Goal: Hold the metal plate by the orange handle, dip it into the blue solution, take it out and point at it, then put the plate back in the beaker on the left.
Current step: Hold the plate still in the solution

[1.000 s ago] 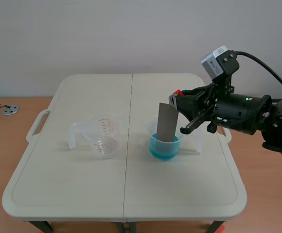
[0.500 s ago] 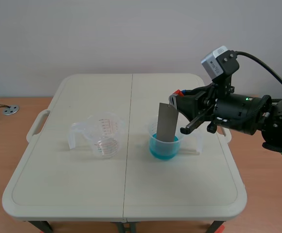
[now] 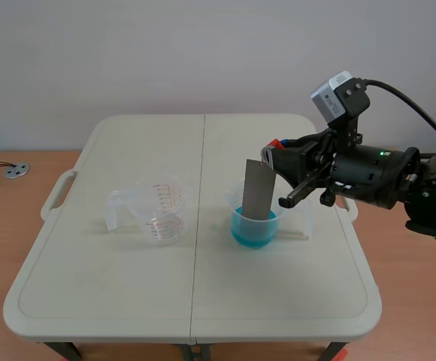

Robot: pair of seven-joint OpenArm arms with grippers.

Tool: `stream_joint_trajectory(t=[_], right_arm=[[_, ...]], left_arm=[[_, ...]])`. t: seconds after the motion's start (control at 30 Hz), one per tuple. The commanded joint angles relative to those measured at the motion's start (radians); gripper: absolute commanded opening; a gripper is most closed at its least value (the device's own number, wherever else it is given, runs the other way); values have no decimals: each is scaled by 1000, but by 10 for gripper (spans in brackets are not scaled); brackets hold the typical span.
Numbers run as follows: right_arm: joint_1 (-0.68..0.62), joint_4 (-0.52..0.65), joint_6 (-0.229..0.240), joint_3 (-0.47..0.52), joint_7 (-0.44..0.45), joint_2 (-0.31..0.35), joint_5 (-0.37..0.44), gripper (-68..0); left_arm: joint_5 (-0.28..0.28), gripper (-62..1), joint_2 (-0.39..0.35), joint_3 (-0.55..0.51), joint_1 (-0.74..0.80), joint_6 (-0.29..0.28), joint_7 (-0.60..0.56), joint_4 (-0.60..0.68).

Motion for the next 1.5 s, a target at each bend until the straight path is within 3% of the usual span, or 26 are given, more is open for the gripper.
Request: stream_joint_trajectory(t=[0.0,0.87,1.37,1.47], right_arm=[[9,-1,12,5,-1,6,-3,-662],[26,9,12,8,-1,6,-2,-662],[13,178,12,38,-64,17,-2,-662],[0,226,12,60,-72,17,-2,-662]], left_arm=[[-2,-594,-3,-9,8,-2,-7,11],[-2,-594,-3,-9,8,-2,-7,11],[-2,-594,-3,-9,8,-2,-8,11],[31,-594,-11,-9,6,-2,-19,11]])
